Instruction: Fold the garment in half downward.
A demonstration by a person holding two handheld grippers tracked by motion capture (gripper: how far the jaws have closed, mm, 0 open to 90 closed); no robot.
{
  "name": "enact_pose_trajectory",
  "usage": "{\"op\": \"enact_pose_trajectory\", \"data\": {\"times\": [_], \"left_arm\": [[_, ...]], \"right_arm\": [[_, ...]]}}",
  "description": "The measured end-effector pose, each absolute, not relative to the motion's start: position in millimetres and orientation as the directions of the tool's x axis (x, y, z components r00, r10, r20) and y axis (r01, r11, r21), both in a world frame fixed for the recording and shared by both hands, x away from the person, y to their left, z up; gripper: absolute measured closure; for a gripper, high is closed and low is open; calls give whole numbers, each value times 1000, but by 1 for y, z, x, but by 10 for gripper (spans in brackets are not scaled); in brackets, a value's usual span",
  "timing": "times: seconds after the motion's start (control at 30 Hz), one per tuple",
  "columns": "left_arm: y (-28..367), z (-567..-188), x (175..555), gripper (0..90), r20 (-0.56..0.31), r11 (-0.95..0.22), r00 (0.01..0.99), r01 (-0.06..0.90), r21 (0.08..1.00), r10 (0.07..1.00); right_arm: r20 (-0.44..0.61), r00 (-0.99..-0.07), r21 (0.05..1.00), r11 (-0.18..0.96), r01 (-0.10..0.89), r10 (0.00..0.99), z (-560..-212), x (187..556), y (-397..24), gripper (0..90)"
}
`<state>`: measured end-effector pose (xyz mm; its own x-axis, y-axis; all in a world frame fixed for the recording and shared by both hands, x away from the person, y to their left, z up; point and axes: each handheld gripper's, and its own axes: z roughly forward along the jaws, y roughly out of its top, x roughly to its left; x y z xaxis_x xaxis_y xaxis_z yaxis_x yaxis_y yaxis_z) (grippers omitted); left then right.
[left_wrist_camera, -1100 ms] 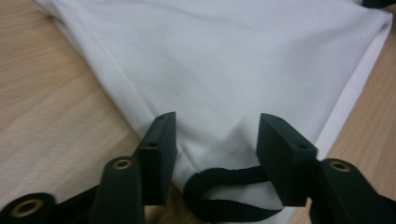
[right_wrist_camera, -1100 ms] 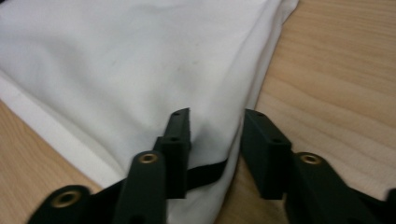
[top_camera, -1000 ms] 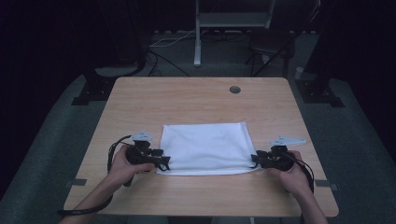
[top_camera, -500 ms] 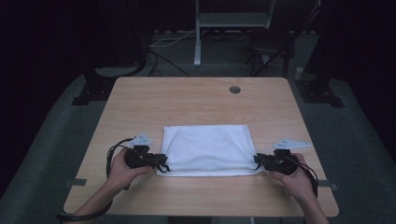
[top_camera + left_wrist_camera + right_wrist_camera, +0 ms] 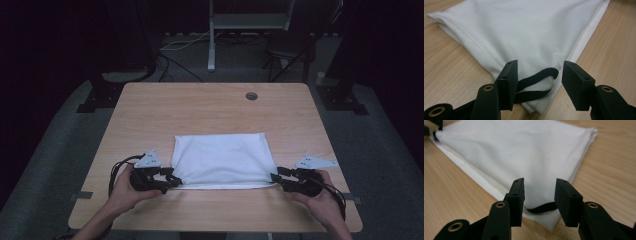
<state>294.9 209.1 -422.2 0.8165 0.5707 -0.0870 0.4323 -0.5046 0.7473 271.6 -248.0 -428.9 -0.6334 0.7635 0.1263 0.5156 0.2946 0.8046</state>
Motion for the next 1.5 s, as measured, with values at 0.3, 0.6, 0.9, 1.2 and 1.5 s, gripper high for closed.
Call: {"op": "enact_pose_trajectory", "data": {"times": [0.3,0.6,0.9,1.2,1.5], "left_arm": [[206,-427,298,685,-64,-539,824,426,727,563],[209,-425,289,831,-88,-543,831,434,719,549],[211,-422,285,792,-105,-532,832,440,724,545],[206,-423,294,502,-38,-514,810,407,755,586],[197,-429,296,756,-10,-576,838,384,722,546]], "right_arm": [[106,-638,781,334,528,763,-444,275,-237,764],[128,-647,784,323,530,752,-442,271,-238,827],[134,-648,785,319,531,750,-439,265,-242,831],[113,-637,803,307,511,763,-439,268,-242,616],[122,-645,784,326,529,754,-445,275,-238,773]]}}
